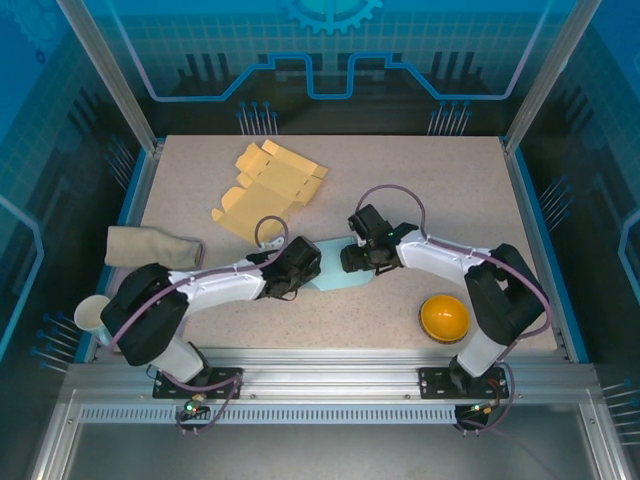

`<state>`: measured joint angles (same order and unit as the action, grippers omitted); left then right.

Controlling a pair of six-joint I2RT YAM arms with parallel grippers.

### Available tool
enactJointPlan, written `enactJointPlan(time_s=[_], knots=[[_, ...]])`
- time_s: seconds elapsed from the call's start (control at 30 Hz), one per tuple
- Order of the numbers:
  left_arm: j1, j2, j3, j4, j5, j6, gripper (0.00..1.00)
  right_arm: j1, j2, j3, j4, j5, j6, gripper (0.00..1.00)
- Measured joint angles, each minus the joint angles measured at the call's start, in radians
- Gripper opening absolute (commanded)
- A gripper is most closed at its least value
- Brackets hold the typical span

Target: Fold the paper box

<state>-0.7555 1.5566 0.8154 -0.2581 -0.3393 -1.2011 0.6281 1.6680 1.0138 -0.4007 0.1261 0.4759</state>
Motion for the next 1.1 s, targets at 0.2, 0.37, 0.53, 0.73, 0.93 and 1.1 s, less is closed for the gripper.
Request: enactJointPlan(time_s=[0.2,0.37,0.53,0.73,0.93,1.1], knots=[[0.053,0.044,0.033,0.017,0.071,0.026,0.75,-0.021,0.014,0.001,0.026,-0.003,0.006,0.61],[0.074,0.054,0.048,0.021,0.102,0.055,0.75,-0.023,0.018,0.005,0.027,0.001,0.015,0.61],[0.080,0.052,0.092,-0.046,0.110,0.114,0.80,-0.023,0.017,0.007,0.024,0.008,0.046,0.61],[0.080,-0.011,0.183,-0.154,0.110,0.183,0.93,-0.023,-0.010,-0.021,0.028,0.026,0.074,0.61],[0.080,-0.035,0.238,-0.195,0.172,0.151,0.99,-0.023,-0.030,-0.041,0.028,0.030,0.086,0.61],[0.080,0.049,0.320,-0.243,0.252,0.067,0.99,-0.022,-0.050,-0.064,0.032,0.028,0.101,0.61]])
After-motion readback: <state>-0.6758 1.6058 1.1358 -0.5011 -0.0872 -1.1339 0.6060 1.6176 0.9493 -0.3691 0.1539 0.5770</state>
